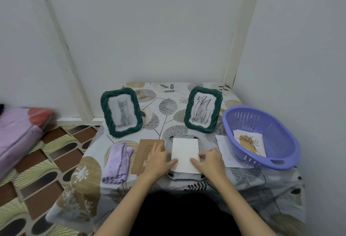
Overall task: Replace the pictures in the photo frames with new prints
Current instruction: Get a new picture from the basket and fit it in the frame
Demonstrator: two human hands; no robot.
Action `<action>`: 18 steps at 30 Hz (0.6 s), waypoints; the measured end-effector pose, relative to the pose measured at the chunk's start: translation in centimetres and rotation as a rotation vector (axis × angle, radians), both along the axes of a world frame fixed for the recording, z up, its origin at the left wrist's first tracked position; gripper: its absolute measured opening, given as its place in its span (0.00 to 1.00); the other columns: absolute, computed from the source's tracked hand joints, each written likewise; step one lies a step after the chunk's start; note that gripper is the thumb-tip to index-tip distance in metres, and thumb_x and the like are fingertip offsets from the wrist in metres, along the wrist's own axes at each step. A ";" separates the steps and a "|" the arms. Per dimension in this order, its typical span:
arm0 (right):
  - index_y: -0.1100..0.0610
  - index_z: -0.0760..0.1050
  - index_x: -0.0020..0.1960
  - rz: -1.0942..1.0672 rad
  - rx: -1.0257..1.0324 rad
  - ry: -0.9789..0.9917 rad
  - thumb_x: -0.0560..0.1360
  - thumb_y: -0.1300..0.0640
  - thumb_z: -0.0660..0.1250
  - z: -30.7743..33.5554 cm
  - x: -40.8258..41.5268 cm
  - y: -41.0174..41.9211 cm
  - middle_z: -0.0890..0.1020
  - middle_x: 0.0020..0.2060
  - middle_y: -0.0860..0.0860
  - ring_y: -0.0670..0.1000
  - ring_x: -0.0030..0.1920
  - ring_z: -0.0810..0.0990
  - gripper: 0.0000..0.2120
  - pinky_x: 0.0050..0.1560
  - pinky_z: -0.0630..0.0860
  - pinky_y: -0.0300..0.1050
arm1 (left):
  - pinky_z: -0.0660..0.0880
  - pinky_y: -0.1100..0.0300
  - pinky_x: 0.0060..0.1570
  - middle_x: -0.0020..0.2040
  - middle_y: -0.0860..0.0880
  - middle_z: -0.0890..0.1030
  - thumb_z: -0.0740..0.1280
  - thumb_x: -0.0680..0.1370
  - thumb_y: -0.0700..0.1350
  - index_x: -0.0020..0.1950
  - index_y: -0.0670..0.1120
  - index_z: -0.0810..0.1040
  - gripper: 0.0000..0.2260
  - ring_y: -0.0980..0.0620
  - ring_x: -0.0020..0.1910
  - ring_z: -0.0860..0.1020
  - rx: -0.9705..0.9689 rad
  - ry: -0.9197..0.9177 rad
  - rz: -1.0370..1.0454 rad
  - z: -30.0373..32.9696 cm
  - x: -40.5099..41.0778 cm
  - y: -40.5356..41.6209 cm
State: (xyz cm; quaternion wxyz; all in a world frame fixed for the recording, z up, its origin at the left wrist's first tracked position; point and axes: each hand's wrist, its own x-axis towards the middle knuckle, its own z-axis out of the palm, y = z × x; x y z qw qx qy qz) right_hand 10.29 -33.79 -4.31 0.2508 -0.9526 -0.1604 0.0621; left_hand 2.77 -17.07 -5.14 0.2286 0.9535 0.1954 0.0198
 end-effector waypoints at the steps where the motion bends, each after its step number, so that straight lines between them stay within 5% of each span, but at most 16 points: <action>1: 0.52 0.79 0.55 -0.007 0.004 -0.004 0.67 0.41 0.67 0.0 0.0 0.0 0.73 0.54 0.54 0.57 0.60 0.70 0.21 0.60 0.70 0.49 | 0.54 0.51 0.72 0.75 0.46 0.58 0.63 0.76 0.56 0.63 0.47 0.75 0.20 0.44 0.76 0.48 -0.032 0.010 0.009 -0.1 0.2 -0.3; 8: 0.50 0.80 0.53 -0.072 0.155 0.028 0.66 0.47 0.70 0.2 0.0 0.0 0.75 0.55 0.53 0.56 0.59 0.70 0.16 0.60 0.70 0.48 | 0.61 0.53 0.67 0.67 0.45 0.69 0.68 0.73 0.50 0.59 0.45 0.78 0.16 0.44 0.69 0.61 -0.166 -0.167 0.165 -0.3 0.1 -1.2; 15: 0.50 0.79 0.55 -0.073 0.096 0.038 0.66 0.45 0.70 -0.2 0.1 -0.2 0.74 0.56 0.53 0.56 0.58 0.71 0.18 0.59 0.71 0.47 | 0.71 0.59 0.44 0.35 0.53 0.76 0.72 0.71 0.44 0.45 0.47 0.75 0.07 0.50 0.43 0.76 -0.422 -0.302 0.280 1.1 0.7 -2.0; 18: 0.50 0.78 0.56 -0.055 0.100 0.043 0.67 0.45 0.69 -0.2 0.1 -0.4 0.74 0.56 0.54 0.56 0.58 0.70 0.19 0.59 0.70 0.46 | 0.68 0.62 0.42 0.32 0.54 0.74 0.72 0.71 0.43 0.46 0.46 0.76 0.07 0.52 0.40 0.75 -0.460 -0.309 0.324 1.5 0.8 -2.0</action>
